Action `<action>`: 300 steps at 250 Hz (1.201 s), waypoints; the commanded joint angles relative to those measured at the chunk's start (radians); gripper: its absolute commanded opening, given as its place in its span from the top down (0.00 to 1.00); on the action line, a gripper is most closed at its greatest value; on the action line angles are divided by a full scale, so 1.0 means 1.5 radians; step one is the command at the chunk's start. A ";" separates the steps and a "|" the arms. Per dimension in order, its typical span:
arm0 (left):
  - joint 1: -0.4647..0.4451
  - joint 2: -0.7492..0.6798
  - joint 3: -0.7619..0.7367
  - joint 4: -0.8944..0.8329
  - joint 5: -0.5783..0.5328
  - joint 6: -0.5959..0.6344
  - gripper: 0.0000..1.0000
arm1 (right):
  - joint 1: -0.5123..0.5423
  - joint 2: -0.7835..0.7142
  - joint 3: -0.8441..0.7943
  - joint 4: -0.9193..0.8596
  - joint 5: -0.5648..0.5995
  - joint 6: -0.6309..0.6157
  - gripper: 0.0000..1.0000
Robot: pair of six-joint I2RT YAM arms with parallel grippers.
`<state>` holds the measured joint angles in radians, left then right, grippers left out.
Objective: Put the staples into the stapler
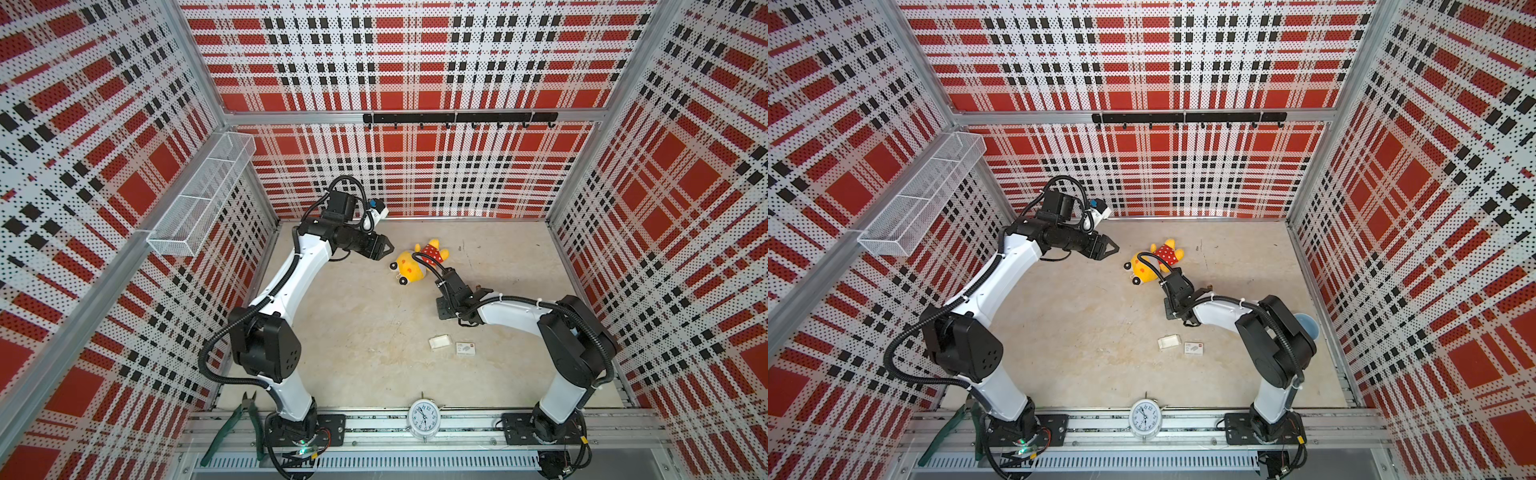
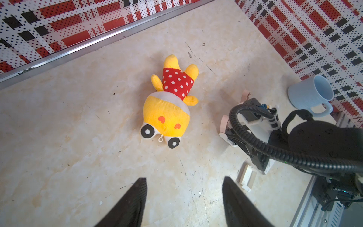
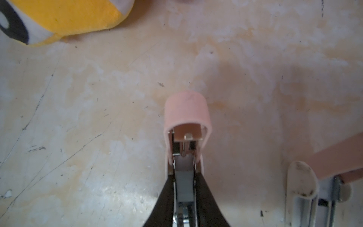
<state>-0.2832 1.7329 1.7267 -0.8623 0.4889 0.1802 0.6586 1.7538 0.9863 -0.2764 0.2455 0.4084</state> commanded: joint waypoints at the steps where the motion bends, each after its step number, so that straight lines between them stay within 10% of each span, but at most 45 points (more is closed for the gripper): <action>1: -0.004 0.004 0.015 -0.006 -0.001 0.001 0.35 | -0.005 0.005 -0.018 -0.019 -0.009 0.001 0.75; 300: -0.008 -0.006 0.016 -0.006 -0.008 0.002 0.35 | -0.005 -0.079 -0.017 -0.031 -0.010 -0.008 0.70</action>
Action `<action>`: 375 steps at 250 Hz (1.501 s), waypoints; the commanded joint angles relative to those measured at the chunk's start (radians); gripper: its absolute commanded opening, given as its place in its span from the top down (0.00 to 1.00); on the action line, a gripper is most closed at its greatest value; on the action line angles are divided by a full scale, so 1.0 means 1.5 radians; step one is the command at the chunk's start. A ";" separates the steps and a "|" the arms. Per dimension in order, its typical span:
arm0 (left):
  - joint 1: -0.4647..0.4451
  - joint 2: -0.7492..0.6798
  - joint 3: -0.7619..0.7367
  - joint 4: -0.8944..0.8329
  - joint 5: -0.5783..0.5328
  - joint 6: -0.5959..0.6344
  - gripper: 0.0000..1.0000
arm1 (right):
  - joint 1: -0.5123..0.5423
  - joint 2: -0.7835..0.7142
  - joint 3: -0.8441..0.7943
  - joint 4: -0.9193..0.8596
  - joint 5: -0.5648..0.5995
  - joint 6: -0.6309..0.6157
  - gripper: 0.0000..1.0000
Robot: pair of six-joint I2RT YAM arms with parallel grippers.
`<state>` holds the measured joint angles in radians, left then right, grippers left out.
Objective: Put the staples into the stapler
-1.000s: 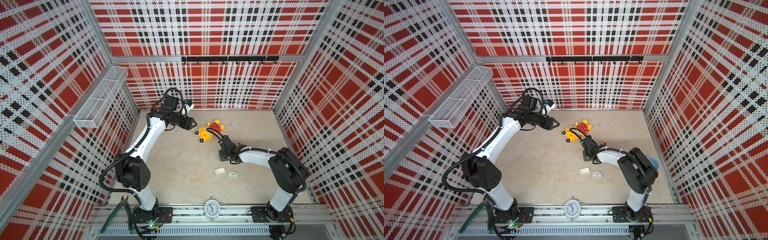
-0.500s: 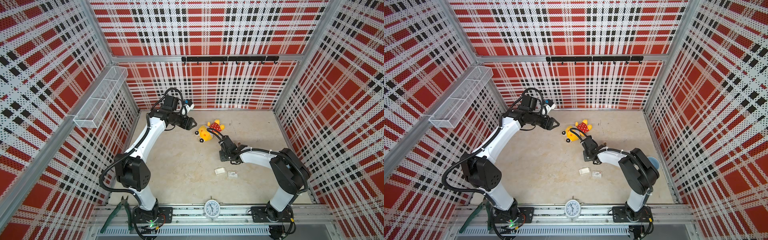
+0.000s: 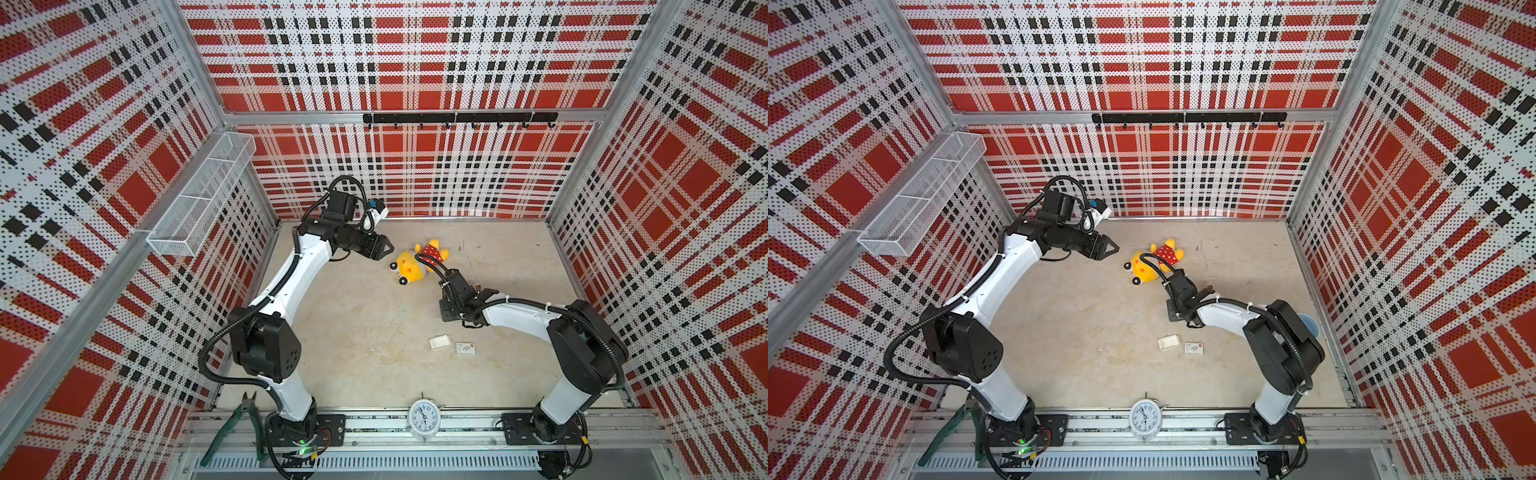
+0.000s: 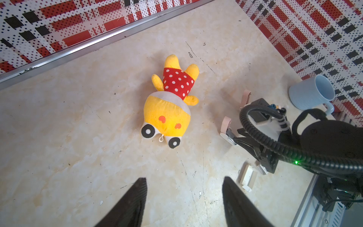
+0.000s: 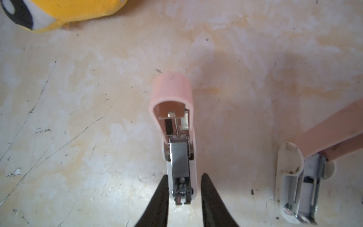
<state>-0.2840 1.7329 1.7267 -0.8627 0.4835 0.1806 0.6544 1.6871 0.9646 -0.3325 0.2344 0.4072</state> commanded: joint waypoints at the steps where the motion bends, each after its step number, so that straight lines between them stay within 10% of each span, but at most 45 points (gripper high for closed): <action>1: -0.008 -0.006 0.015 -0.005 -0.004 0.001 0.35 | -0.002 -0.035 -0.003 0.007 -0.003 -0.007 0.71; 131: -0.008 -0.004 0.019 -0.005 -0.007 0.000 0.36 | -0.010 -0.024 0.015 0.042 -0.030 -0.029 0.82; 375: -0.008 -0.008 0.016 -0.005 -0.014 0.003 0.35 | -0.046 -0.006 -0.004 0.136 -0.132 -0.035 0.72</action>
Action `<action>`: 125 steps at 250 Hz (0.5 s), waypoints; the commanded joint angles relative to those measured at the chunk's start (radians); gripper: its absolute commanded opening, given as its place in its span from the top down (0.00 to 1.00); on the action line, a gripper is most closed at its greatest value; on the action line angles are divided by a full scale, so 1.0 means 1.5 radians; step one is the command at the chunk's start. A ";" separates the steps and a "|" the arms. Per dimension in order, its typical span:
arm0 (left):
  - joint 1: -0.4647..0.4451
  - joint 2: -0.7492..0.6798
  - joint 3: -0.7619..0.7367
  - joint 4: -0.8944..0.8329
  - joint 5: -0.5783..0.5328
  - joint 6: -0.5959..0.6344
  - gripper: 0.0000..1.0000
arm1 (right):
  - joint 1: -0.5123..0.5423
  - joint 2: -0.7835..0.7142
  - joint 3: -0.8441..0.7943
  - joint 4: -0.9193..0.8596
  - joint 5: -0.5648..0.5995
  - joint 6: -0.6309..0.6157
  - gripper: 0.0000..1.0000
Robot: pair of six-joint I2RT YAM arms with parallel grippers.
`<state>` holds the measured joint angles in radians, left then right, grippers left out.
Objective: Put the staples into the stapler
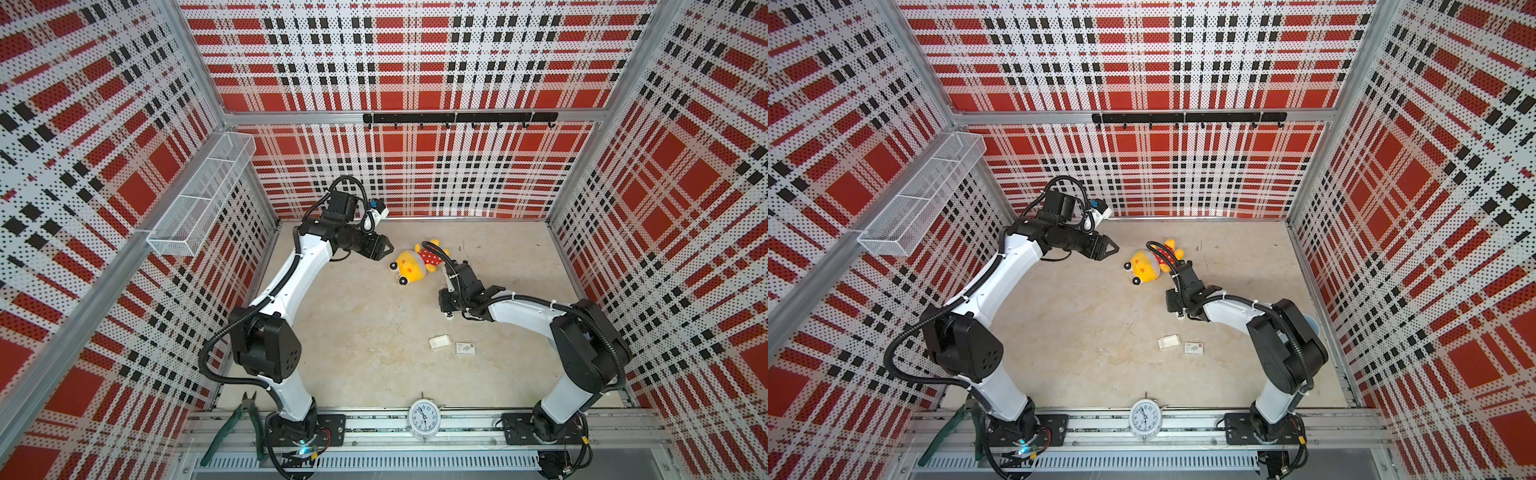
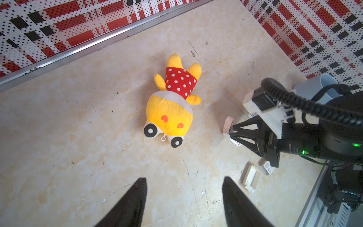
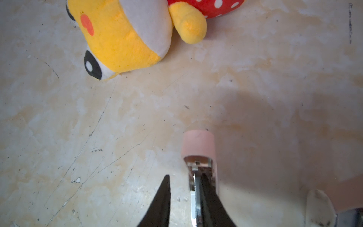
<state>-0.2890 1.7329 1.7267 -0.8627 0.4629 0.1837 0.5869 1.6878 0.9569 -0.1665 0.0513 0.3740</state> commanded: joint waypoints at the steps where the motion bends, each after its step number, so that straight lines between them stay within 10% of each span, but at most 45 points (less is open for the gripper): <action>1: -0.005 -0.008 0.016 -0.006 -0.001 0.001 0.35 | -0.001 -0.006 0.000 0.025 -0.010 -0.012 0.71; 125: -0.005 -0.009 0.013 -0.006 -0.004 0.003 0.35 | 0.000 0.010 0.001 0.027 -0.013 -0.011 0.71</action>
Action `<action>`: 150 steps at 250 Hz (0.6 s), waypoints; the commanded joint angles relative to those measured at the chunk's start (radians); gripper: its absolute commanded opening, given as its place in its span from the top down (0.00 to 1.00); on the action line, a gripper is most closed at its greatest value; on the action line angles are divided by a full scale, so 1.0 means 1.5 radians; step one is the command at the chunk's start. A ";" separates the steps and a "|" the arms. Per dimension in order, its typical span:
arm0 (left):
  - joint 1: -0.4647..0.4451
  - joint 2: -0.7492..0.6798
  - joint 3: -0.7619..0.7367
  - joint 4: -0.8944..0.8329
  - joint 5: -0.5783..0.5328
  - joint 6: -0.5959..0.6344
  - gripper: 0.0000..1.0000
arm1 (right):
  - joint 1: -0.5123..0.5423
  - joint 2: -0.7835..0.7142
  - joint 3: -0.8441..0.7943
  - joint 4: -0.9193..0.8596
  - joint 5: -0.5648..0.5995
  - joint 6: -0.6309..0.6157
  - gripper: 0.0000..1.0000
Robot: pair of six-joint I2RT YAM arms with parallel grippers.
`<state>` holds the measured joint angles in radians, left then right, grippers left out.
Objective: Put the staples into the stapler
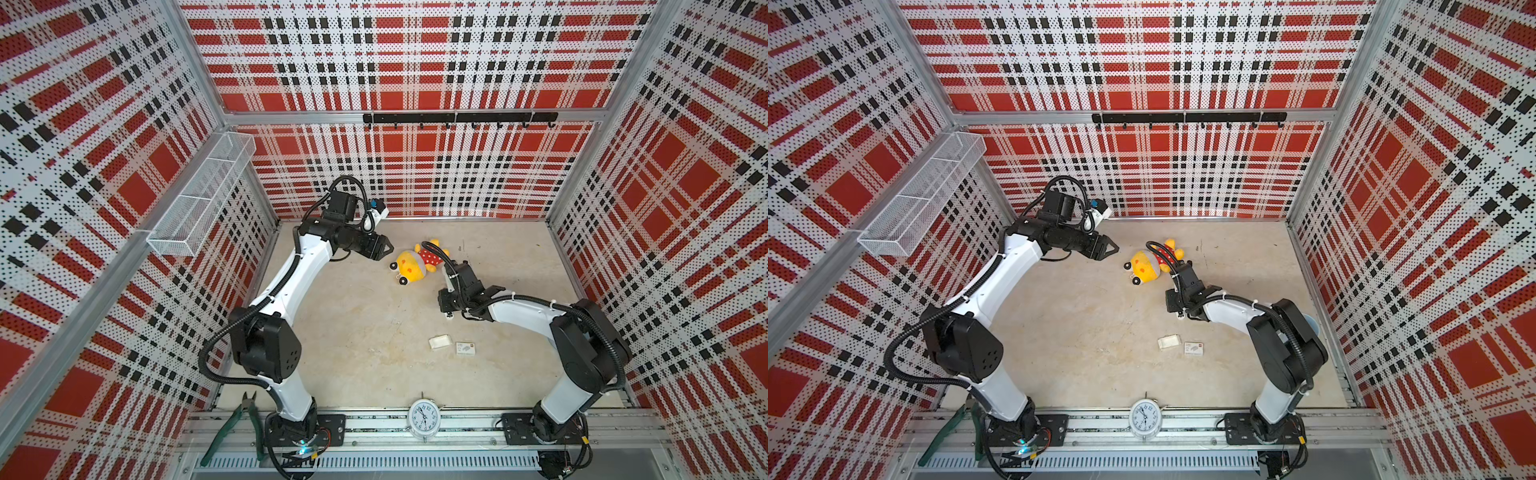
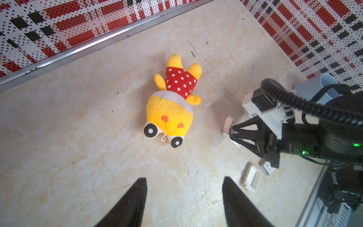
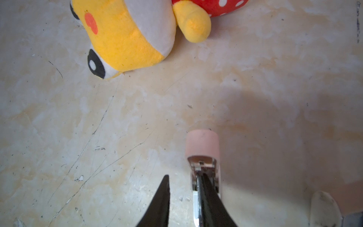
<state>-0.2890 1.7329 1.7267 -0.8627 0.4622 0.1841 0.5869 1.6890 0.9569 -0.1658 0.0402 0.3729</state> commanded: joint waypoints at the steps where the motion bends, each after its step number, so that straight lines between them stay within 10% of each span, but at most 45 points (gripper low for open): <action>1: -0.005 -0.009 0.012 -0.005 -0.003 0.003 0.35 | 0.000 0.010 0.000 0.027 -0.006 -0.010 0.71; 150: -0.005 -0.010 0.010 -0.006 -0.003 0.002 0.35 | 0.000 0.017 -0.018 0.037 -0.013 -0.007 0.72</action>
<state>-0.2890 1.7329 1.7267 -0.8627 0.4622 0.1841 0.5869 1.6894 0.9394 -0.1516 0.0261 0.3733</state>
